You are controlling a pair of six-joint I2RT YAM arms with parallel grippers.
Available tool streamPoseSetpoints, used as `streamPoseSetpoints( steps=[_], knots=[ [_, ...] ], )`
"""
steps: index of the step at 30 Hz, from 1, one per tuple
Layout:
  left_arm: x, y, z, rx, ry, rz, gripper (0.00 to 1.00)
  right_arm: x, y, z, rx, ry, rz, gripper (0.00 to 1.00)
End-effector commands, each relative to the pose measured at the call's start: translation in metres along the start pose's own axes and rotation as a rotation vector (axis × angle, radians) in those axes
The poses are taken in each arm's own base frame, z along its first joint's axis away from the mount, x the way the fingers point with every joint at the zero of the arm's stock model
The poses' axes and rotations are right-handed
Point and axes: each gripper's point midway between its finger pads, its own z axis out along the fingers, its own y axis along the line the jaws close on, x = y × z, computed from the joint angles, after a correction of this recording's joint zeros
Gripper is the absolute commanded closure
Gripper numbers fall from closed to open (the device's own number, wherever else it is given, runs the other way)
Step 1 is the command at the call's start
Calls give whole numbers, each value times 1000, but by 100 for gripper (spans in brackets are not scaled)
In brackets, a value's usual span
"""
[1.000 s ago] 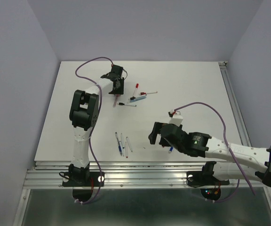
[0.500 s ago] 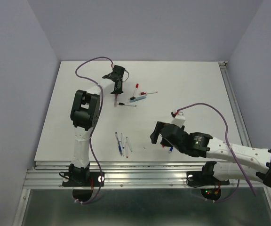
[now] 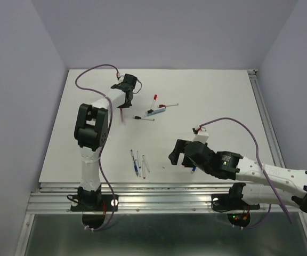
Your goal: Open the pen caps
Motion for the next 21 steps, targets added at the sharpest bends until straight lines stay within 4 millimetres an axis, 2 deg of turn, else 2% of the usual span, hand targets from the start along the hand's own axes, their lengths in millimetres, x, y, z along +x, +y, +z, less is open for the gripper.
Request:
streamPoseSetpoints(
  steps=[1,2,3,5,7,8,9,10,11,12,13,14,15,16,17,18,19,21],
  knots=[
    [-35,40,-74,-22,-124,-193,100,5,22,-2,-142,11,-35,0],
    [-44,45,-98,16,-165,-267,100,7,33,-3,-196,21,-32,0],
    [-29,49,-100,12,-147,-284,100,8,37,-3,-224,23,-51,0],
    [-21,57,-127,68,-182,-379,100,9,51,-7,-306,28,-68,0],
    [-12,51,-147,161,-197,-422,100,9,61,-10,-360,30,-75,0],
    [-17,55,-174,229,-249,-482,100,8,72,-14,-415,29,-70,0],
    [0,48,-173,280,-245,-485,100,9,74,-15,-439,26,-82,0],
    [1,40,-202,398,-280,-494,100,8,85,-19,-496,25,-78,0],
    [7,35,-210,445,-294,-494,100,5,92,-22,-530,15,-76,0],
    [30,28,-207,474,-264,-495,100,5,96,-24,-556,11,-88,0],
    [32,23,-216,522,-281,-503,100,7,99,-24,-573,16,-92,0],
    [37,13,-240,612,-297,-503,100,7,105,-26,-605,16,-98,0],
    [56,5,-238,644,-259,-512,100,8,108,-26,-616,20,-102,0],
    [62,-12,-264,756,-277,-494,100,9,113,-24,-626,30,-107,0],
    [63,-12,-266,776,-287,-517,100,9,117,-24,-634,34,-106,0],
    [77,-29,-279,838,-271,-490,100,10,119,-22,-637,38,-105,0],
    [90,-38,-281,867,-236,-506,100,11,122,-21,-640,45,-104,0],
    [102,-57,-301,954,-218,-483,100,11,129,-16,-646,44,-95,0]
  ],
)
